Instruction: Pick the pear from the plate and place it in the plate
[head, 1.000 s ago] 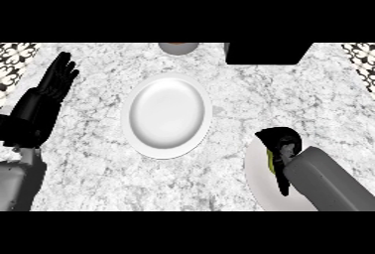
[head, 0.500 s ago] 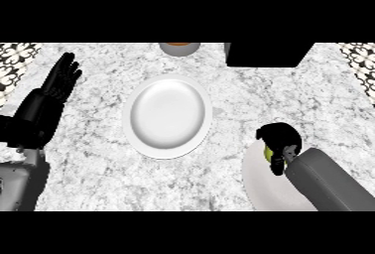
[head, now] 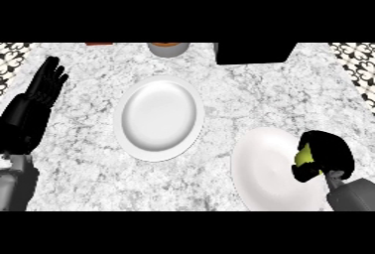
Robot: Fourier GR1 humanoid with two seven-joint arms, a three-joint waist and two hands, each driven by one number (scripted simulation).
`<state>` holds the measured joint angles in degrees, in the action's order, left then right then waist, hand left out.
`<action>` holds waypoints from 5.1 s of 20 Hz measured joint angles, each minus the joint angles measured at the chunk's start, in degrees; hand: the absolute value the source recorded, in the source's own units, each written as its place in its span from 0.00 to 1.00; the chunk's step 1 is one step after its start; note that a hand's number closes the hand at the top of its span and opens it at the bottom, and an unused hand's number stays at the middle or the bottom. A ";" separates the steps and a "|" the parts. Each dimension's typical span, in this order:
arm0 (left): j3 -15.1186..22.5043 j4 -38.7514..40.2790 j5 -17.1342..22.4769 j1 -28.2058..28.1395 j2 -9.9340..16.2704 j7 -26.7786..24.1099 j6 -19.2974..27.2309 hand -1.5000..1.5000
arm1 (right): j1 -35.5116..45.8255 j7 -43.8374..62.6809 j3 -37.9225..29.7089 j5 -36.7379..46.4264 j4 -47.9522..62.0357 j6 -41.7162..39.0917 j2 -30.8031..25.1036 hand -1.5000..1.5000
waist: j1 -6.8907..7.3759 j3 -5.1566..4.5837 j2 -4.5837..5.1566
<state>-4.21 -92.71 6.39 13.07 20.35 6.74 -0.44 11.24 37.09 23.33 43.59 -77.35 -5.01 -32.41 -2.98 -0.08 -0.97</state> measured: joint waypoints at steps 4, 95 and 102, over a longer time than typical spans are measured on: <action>0.49 0.06 -0.71 0.61 -0.63 -0.11 0.27 0.50 | -7.79 2.31 -1.71 3.78 -9.54 7.81 -2.59 1.00 | 0.36 0.02 0.30; -2.82 -0.19 -3.59 2.49 -4.10 1.19 -4.87 0.50 | 18.19 -36.26 -2.98 -49.44 7.89 40.31 16.69 0.00 | 2.52 0.09 0.81; -2.86 -1.12 -3.84 1.84 -5.24 1.34 -5.29 0.50 | 10.42 -37.91 -7.94 -48.68 1.39 33.90 12.16 0.00 | 2.74 0.08 0.89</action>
<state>-7.07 -93.84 2.55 14.92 15.10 8.08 -5.73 21.66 -0.82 15.39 -5.09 -75.95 28.89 -20.25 -0.24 0.00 -0.09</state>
